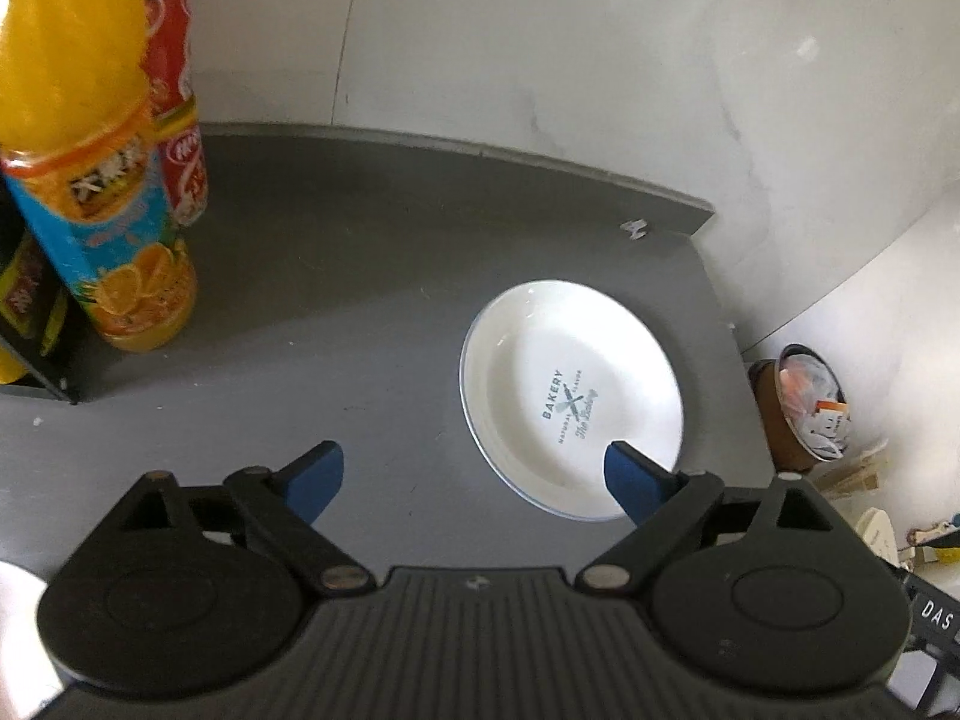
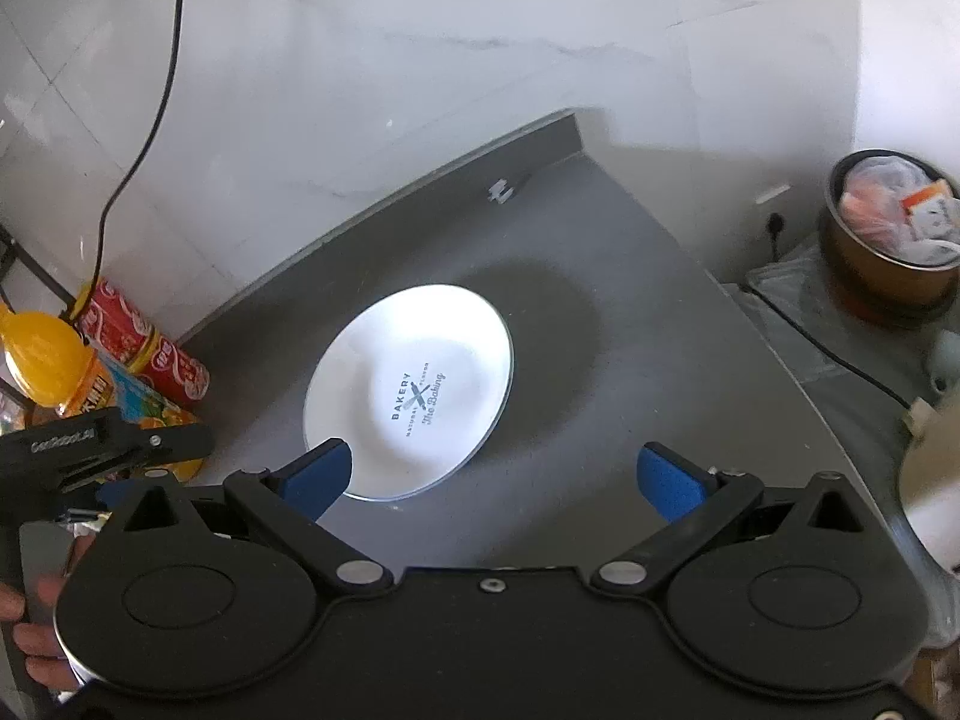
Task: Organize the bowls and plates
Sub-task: 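Move both grippers to the rim of the white 'Bakery' plate, then close both grippers on the 'Bakery' plate rim and lift it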
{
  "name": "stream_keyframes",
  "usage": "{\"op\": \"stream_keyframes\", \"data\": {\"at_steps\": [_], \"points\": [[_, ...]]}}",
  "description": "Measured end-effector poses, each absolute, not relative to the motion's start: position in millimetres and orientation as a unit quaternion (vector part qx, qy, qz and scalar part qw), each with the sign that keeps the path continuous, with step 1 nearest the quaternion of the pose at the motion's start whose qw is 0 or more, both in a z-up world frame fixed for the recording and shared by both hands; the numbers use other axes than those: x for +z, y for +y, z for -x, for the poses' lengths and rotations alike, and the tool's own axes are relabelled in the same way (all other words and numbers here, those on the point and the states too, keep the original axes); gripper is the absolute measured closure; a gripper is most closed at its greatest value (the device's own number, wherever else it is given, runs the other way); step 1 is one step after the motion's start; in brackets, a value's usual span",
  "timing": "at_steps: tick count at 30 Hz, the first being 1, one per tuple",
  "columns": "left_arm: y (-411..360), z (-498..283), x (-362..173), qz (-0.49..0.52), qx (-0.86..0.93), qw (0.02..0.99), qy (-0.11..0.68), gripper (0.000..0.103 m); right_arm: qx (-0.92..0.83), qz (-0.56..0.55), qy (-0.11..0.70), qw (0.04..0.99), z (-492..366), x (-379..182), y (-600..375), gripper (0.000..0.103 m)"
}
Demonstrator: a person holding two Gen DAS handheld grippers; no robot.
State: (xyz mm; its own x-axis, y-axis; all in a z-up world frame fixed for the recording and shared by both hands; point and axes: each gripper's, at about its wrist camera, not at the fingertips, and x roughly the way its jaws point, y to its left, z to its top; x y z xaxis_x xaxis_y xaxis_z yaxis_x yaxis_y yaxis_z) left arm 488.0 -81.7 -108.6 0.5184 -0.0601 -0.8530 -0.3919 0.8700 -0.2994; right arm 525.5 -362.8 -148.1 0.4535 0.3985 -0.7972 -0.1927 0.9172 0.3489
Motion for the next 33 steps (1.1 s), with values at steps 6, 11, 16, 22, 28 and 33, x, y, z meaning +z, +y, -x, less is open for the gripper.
{"op": "stream_keyframes", "data": {"at_steps": [6,11,16,22,28,33], "points": [[-82,-511,-132,0.251,0.1,0.83,0.488,0.014,0.197,-0.111,0.511,0.829,-553,-170,-362,0.024],[-84,-527,-147,0.26,0.098,0.825,0.491,0.033,0.213,-0.115,0.532,0.811,-574,-192,-359,0.047],[-77,-545,-167,0.278,0.098,0.811,0.505,0.056,0.219,-0.126,0.556,0.792,-591,-215,-355,0.066],[-70,-556,-184,0.288,0.11,0.8,0.515,0.072,0.217,-0.135,0.567,0.783,-603,-232,-352,0.071],[-66,-565,-193,0.3,0.123,0.797,0.509,0.078,0.216,-0.145,0.576,0.775,-612,-242,-349,0.076],[-63,-572,-201,0.301,0.136,0.793,0.512,0.084,0.217,-0.139,0.58,0.773,-617,-249,-343,0.082]]}}
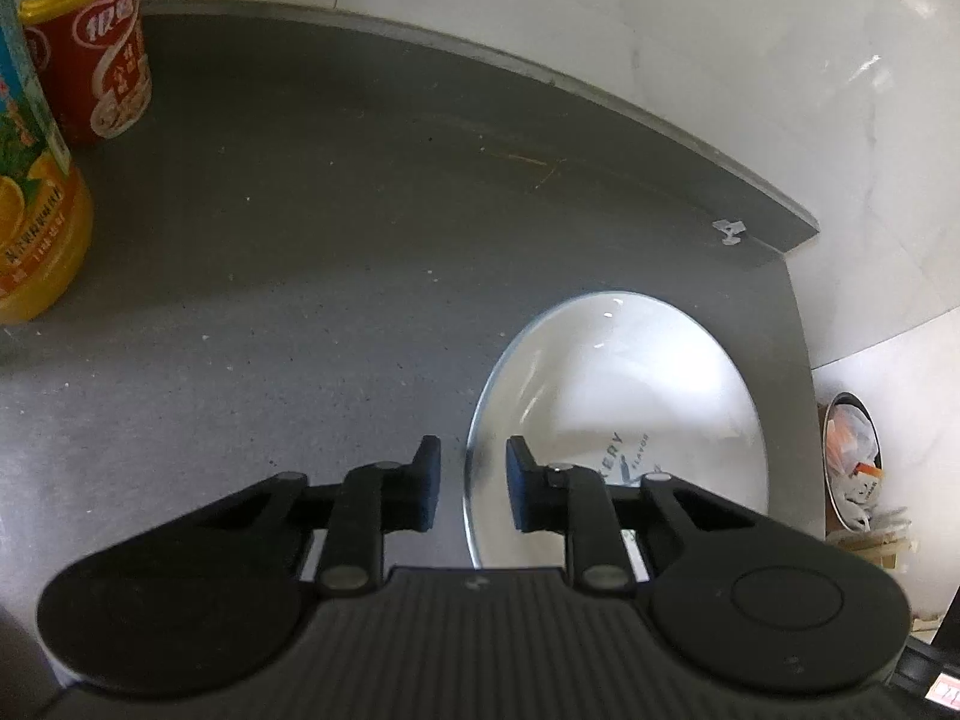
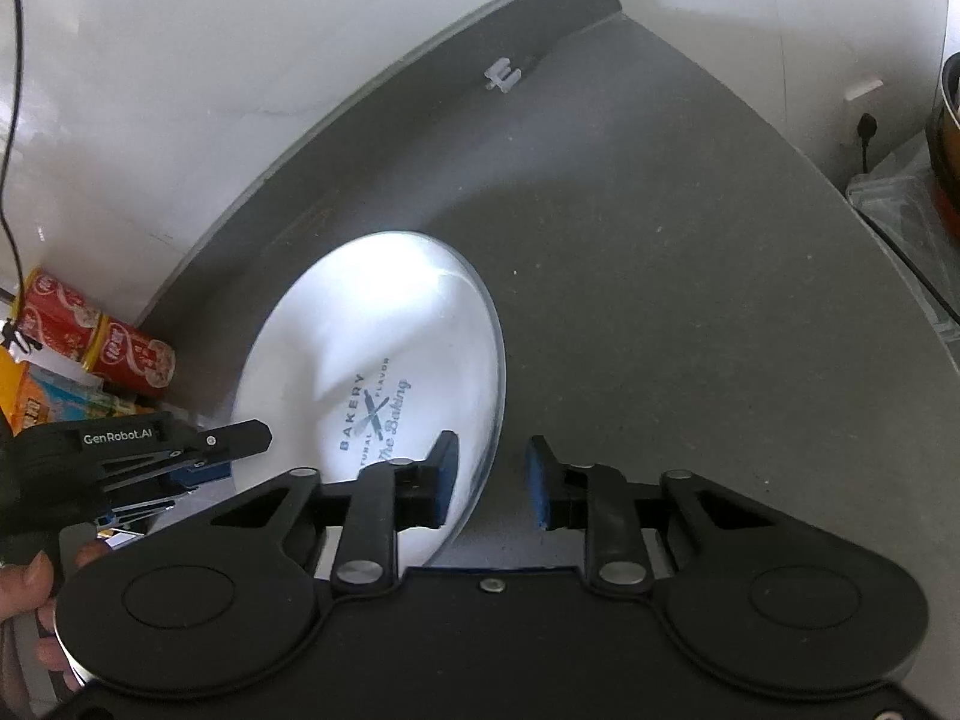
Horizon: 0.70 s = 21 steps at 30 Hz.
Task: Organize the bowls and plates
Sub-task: 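Close both grippers on the 'Bakery' plate rim and lift it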
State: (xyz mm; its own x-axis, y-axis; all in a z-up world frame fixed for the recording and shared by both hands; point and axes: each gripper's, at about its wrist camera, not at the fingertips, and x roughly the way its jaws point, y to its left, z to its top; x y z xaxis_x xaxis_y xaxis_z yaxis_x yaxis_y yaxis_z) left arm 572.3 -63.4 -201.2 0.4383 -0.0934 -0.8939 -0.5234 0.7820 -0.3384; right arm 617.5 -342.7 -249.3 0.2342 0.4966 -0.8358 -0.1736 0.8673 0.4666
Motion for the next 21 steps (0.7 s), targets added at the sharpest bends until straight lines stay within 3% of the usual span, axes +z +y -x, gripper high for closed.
{"op": "stream_keyframes", "data": {"at_steps": [7,21], "points": [[-65,-580,-210,0.311,0.13,0.788,0.515,0.09,0.221,-0.137,0.576,0.775,-623,-252,-336,0.092],[-70,-565,-187,0.301,0.1,0.802,0.506,0.094,0.242,-0.085,0.532,0.807,-600,-220,-338,0.093]]}}
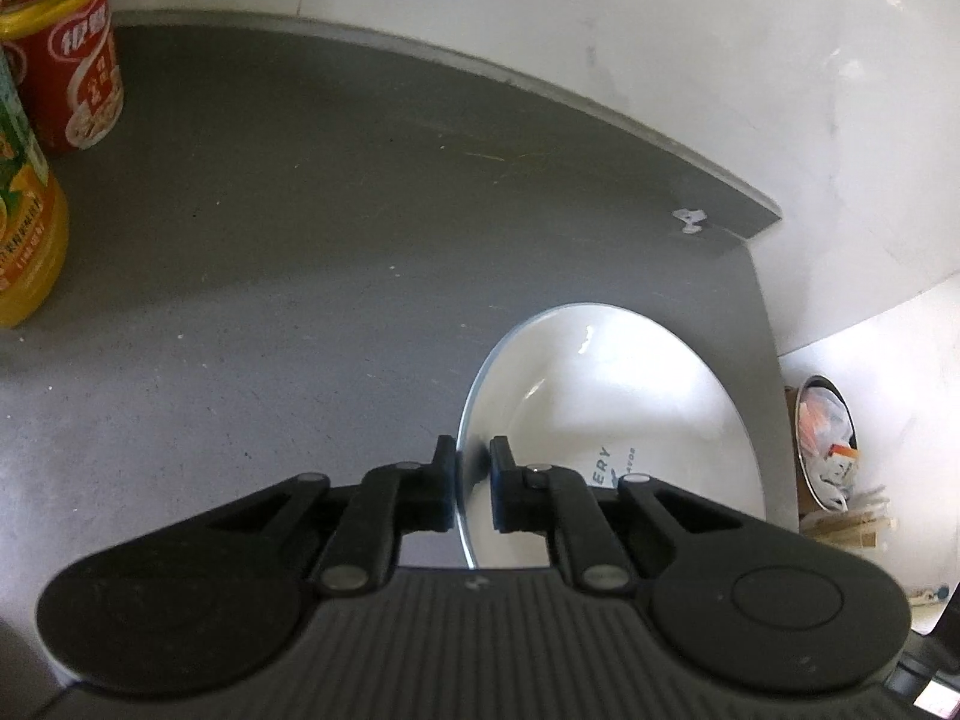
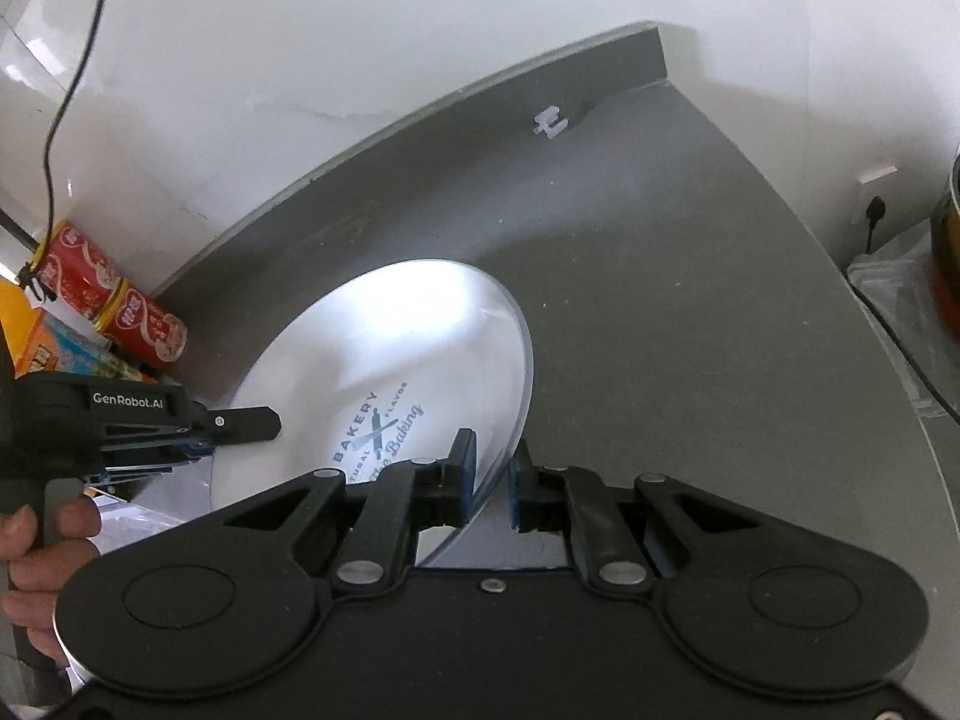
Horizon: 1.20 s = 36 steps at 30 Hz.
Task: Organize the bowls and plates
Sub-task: 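Close both grippers on the 'Bakery' plate rim and lift it, then carry the 'Bakery' plate with both grippers over the 'Sweet' plate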
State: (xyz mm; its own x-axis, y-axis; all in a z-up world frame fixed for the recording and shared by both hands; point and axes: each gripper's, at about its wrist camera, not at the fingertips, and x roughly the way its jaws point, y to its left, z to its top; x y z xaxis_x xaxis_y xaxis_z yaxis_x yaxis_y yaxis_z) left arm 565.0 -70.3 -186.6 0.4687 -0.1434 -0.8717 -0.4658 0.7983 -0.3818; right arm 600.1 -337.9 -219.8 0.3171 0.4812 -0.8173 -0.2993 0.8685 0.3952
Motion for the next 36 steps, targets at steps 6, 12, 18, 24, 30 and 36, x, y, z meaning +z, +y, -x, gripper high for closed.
{"op": "stream_keyframes", "data": {"at_steps": [6,12,18,24,30,36], "points": [[-74,-553,-169,0.298,0.084,0.812,0.495,0.094,0.24,-0.074,0.512,0.821,-582,-198,-341,0.092],[-75,-535,-147,0.299,0.069,0.82,0.483,0.094,0.238,-0.065,0.494,0.834,-562,-173,-340,0.092],[-71,-514,-122,0.299,0.055,0.83,0.468,0.094,0.236,-0.061,0.478,0.844,-539,-147,-335,0.092],[-58,-487,-99,0.298,0.046,0.838,0.454,0.094,0.238,-0.063,0.47,0.848,-514,-128,-326,0.091],[-40,-454,-85,0.301,0.039,0.844,0.442,0.094,0.235,-0.075,0.468,0.849,-488,-113,-312,0.091],[-16,-419,-78,0.308,0.042,0.844,0.437,0.094,0.24,-0.077,0.47,0.846,-458,-108,-287,0.091]]}}
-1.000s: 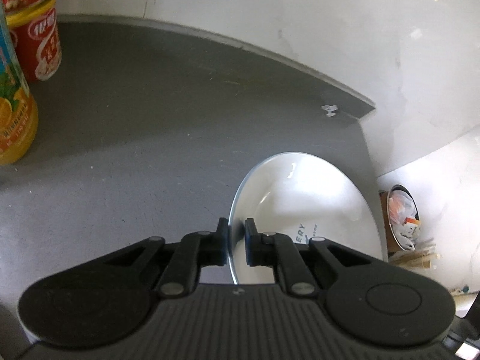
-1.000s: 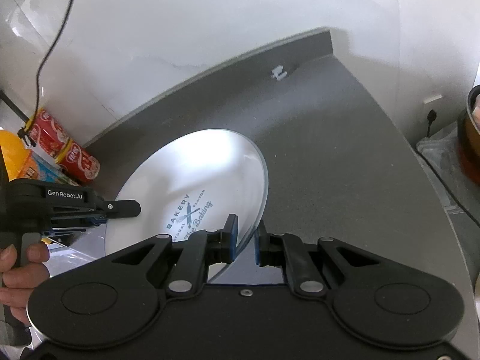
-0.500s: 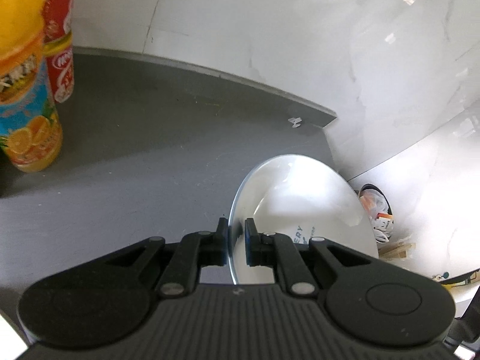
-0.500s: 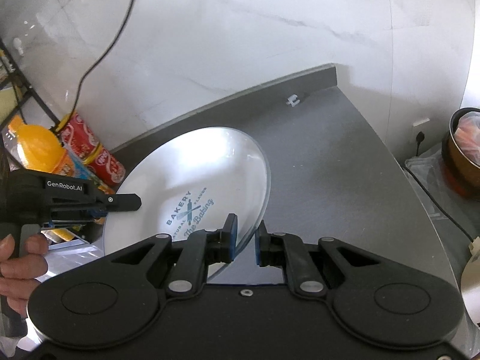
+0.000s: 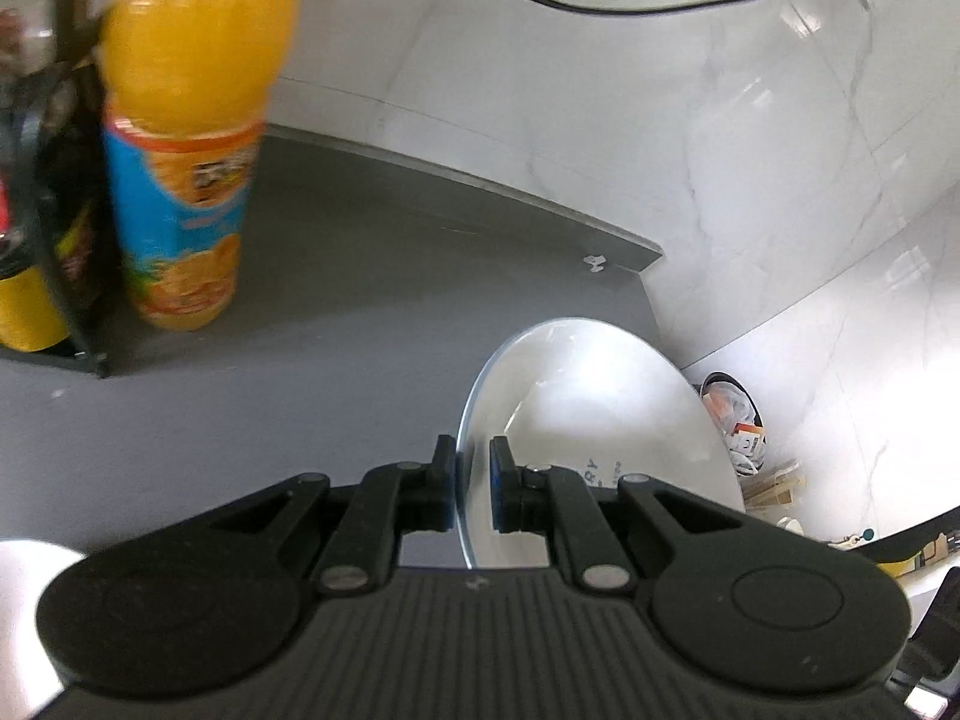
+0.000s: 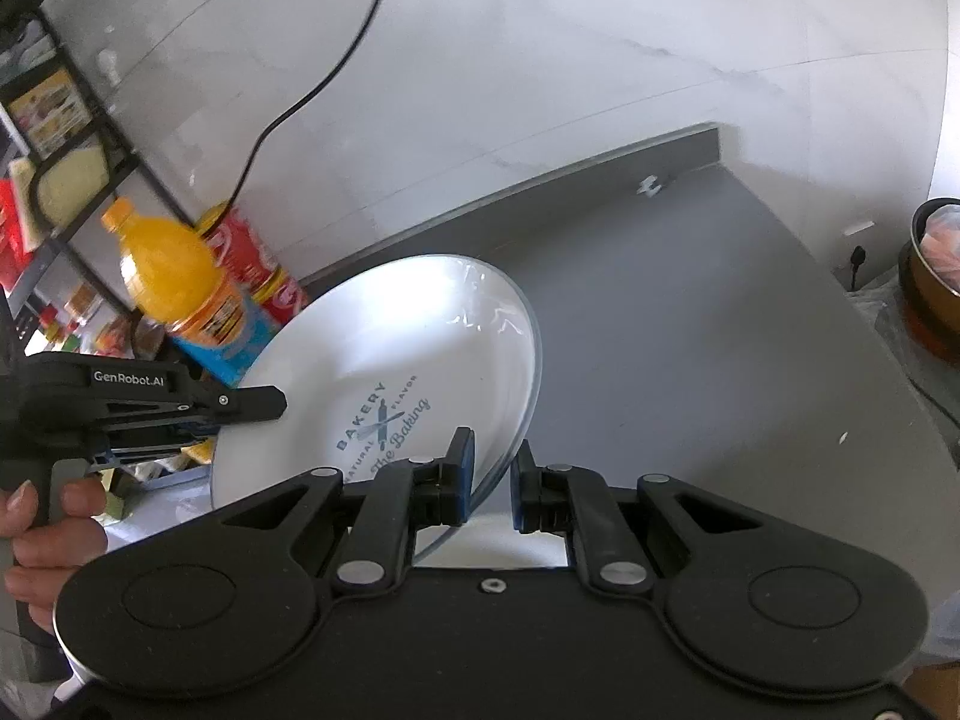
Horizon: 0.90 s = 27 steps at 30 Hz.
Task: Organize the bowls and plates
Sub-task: 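Carry the 'Bakery' plate with both grippers over the 'Sweet' plate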
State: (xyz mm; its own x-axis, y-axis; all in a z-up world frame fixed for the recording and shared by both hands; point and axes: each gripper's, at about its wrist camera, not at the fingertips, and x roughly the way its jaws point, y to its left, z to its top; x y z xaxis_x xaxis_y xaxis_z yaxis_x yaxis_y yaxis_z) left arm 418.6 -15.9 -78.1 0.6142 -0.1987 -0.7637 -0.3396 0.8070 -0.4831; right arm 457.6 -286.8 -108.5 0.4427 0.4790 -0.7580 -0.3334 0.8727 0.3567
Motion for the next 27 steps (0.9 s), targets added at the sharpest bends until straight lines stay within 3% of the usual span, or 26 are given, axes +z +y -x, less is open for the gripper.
{"op": "stream_keyframes", "data": {"at_steps": [27], "points": [[84,-277,-109,0.322,0.069,0.833,0.446,0.094,0.257,-0.044,0.486,0.834,-334,-121,-186,0.091]]}}
